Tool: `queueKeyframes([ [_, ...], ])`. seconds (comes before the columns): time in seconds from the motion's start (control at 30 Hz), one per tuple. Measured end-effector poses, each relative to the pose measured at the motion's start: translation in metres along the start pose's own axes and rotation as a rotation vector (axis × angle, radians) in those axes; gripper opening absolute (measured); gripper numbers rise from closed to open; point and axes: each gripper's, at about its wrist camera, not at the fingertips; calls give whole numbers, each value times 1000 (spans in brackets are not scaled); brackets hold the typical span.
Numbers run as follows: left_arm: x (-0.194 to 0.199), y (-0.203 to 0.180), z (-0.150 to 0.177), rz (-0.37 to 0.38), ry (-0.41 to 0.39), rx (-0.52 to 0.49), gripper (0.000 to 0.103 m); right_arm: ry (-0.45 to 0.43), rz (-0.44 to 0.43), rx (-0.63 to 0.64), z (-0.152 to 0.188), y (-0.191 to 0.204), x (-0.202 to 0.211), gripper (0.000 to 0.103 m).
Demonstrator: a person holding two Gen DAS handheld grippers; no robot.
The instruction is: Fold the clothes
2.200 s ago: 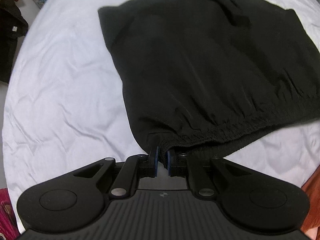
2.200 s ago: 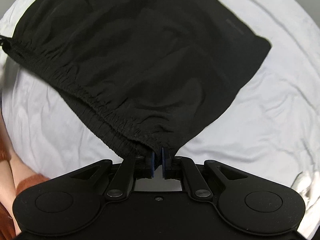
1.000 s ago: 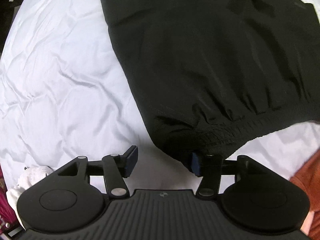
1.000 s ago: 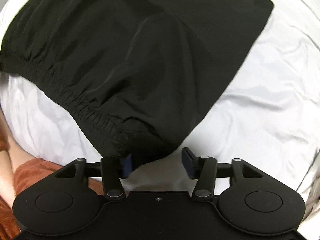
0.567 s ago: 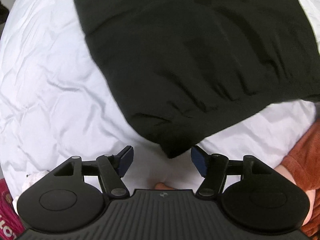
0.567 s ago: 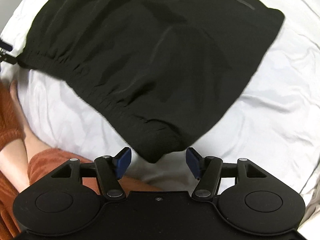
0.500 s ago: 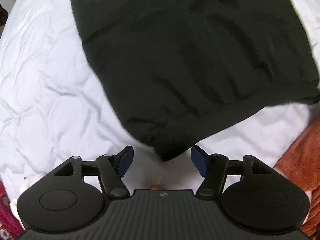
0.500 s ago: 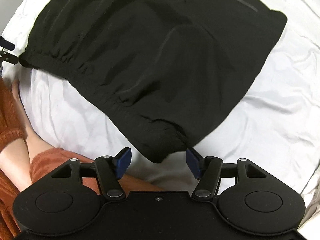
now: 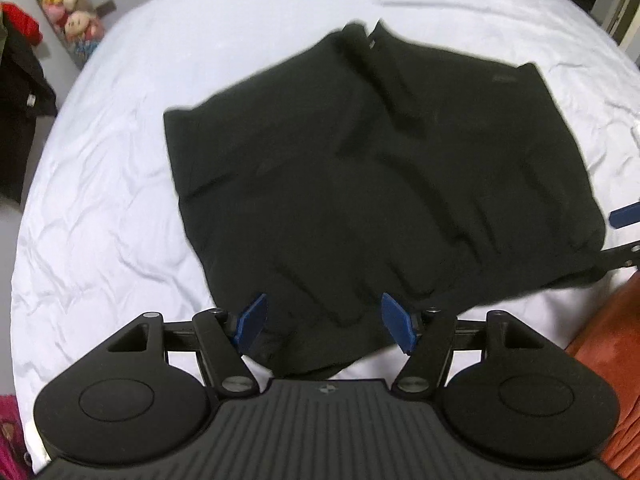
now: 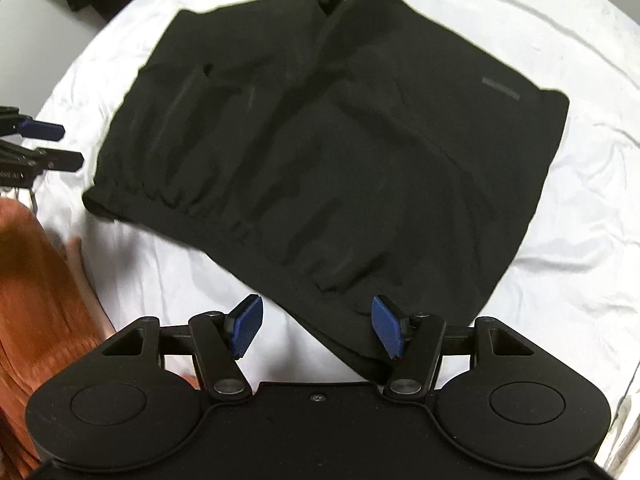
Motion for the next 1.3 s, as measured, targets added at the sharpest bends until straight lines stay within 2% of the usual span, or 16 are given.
queueKeyframes([
  [0.1, -9, -21, 2, 0, -63, 19, 63, -61, 13, -7, 0, 10, 2, 71],
  [0.23, 17, -24, -9, 3, -142, 51, 66, -142, 26, -53, 6, 16, 9, 72],
  [0.33, -13, -51, -38, -30, -189, 103, 68, -189, -3, -103, 13, 19, 12, 76],
  [0.4, -8, -57, -36, -37, -209, 128, 73, -216, -17, -122, 19, 23, 11, 85],
  [0.43, -8, -60, -33, -42, -218, 146, 74, -228, -19, -124, 22, 25, 11, 87],
  [0.57, -4, -65, -23, -68, -236, 187, 74, -277, -15, -121, 34, 35, 11, 88],
  [0.7, -7, -68, -17, -95, -227, 192, 76, -326, -16, -174, 46, 40, 13, 88],
  [0.9, -3, -71, -20, -117, -266, 168, 79, -456, 55, -279, 67, 40, 16, 88],
  [1.0, 2, -72, -21, -118, -280, 170, 92, -466, 75, -266, 69, 45, 14, 88],
  [1.3, 12, -69, -20, -204, -284, 164, 93, -490, 84, -253, 76, 54, 8, 89],
])
Point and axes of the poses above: each gripper's, at about its wrist camera, not at the fingertips, and x roughly against the way its jaws point, y to its left, z to its underside, and after that the axes turned 11 degrees about -x, right-handed
